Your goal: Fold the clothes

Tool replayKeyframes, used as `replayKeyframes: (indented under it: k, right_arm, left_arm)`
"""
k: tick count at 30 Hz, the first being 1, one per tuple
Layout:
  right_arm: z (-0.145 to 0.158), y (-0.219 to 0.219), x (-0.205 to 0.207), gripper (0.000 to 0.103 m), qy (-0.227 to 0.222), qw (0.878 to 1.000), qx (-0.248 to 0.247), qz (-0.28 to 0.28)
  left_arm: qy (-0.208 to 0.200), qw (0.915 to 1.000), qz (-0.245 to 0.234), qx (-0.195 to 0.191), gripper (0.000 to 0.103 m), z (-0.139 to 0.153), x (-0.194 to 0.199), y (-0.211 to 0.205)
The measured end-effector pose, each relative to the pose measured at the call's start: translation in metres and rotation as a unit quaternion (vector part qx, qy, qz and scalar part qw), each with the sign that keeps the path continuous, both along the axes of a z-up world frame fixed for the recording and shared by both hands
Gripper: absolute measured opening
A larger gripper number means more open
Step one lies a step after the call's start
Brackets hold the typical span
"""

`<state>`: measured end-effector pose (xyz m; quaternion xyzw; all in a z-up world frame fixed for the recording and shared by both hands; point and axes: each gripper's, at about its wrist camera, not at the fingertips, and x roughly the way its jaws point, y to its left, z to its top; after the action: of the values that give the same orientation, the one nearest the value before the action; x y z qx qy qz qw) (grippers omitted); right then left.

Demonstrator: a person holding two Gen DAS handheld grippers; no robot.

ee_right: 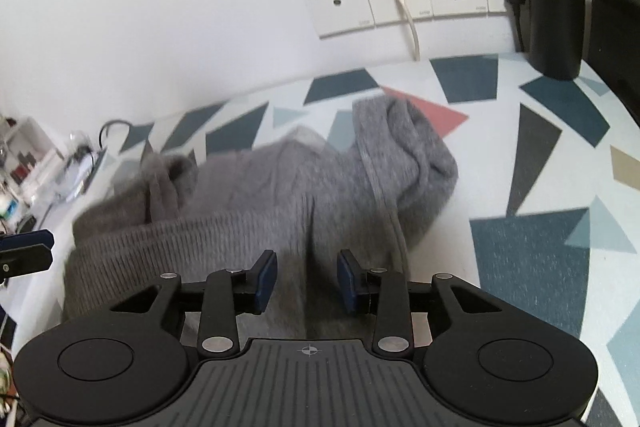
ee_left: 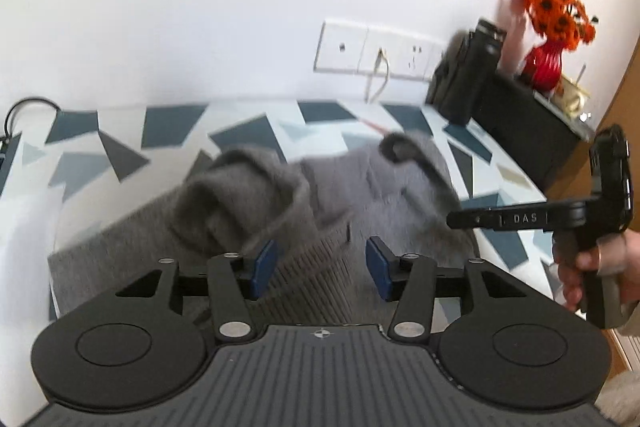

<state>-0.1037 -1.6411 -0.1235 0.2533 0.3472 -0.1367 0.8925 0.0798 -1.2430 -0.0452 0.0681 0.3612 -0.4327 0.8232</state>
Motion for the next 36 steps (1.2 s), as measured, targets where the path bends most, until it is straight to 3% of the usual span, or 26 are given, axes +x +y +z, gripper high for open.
replayKeyframes:
  k: [4, 9, 15, 18, 24, 27, 29, 36]
  right_arm:
    - [0.019, -0.006, 0.010, 0.032, 0.000, 1.000, -0.009, -0.022]
    - [0.058, -0.010, 0.008, 0.032, -0.035, 0.997, -0.012, -0.064]
    - [0.112, -0.005, -0.001, 0.033, -0.078, 0.990, -0.058, -0.105]
    - [0.113, -0.003, 0.009, 0.036, -0.062, 0.990, -0.077, -0.102]
    - [0.112, 0.002, 0.030, 0.042, -0.027, 0.989, -0.115, -0.092]
    - [0.089, -0.002, 0.045, 0.052, 0.004, 0.991, -0.108, -0.079]
    - [0.074, -0.009, 0.057, 0.054, 0.018, 0.992, -0.105, -0.074]
    - [0.019, -0.028, 0.121, 0.055, 0.053, 0.996, -0.074, 0.003]
  left_arm:
    - [0.004, 0.9999, 0.001, -0.010, 0.051, 0.010, 0.023, -0.006]
    - [0.009, 0.9973, -0.006, -0.073, 0.051, 0.035, 0.049, -0.005]
    - [-0.005, 0.9910, -0.012, -0.133, 0.051, 0.048, 0.076, -0.006]
    - [0.000, 0.9891, -0.008, -0.147, 0.051, 0.047, 0.095, -0.009]
    - [0.068, 0.9910, -0.007, -0.115, 0.051, 0.013, 0.133, -0.026]
    - [0.112, 0.9903, 0.016, -0.082, 0.053, -0.012, 0.146, -0.035]
    - [0.143, 0.9868, 0.036, -0.068, 0.072, -0.027, 0.154, -0.039]
    - [0.200, 0.9767, 0.074, -0.022, 0.074, -0.059, 0.164, -0.048]
